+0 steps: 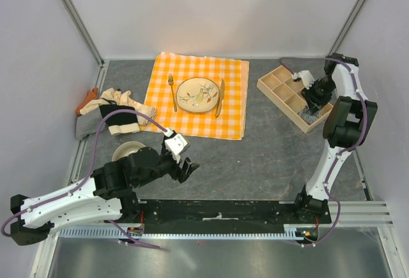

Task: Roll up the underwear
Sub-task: Place the underwear in the storage box, then pick up the underwear from the corner of the board.

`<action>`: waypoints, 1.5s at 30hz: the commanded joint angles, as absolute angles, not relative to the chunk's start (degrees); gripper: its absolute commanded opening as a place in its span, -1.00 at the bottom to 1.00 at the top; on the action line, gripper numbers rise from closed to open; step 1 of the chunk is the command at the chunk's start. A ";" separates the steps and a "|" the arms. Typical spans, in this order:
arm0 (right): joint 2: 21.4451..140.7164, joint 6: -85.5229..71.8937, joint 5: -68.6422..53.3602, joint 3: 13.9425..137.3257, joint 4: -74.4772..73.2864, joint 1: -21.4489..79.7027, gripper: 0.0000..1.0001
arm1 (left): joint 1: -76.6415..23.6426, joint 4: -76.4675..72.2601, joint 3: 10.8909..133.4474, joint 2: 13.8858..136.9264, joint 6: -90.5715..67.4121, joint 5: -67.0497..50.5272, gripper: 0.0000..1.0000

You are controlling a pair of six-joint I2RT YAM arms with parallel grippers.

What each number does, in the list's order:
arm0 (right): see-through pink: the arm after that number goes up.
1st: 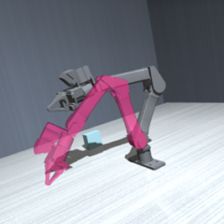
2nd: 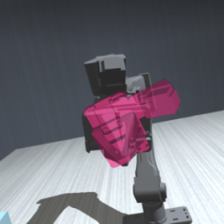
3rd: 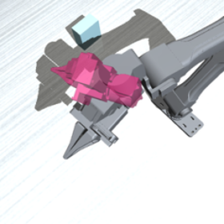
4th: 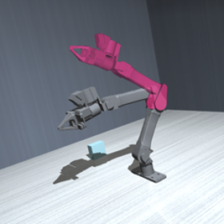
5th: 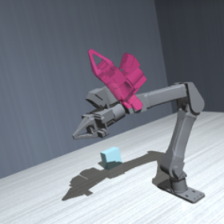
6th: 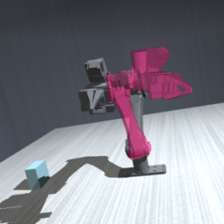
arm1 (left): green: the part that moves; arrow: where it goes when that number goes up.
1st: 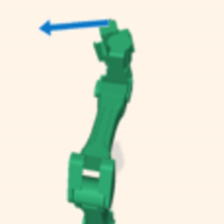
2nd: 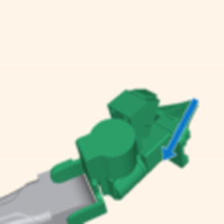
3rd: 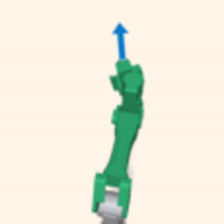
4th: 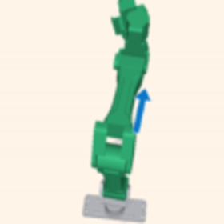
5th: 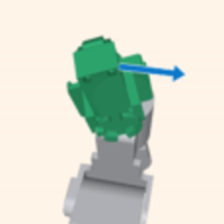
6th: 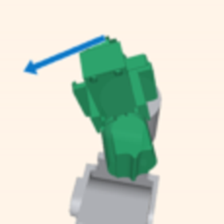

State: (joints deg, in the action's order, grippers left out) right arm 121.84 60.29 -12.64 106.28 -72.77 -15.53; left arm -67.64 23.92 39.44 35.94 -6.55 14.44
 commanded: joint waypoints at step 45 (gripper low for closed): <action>62.14 8.27 -48.26 54.93 -19.78 -8.70 0.96 | -3.78 25.22 48.51 53.88 -14.51 -8.62 0.84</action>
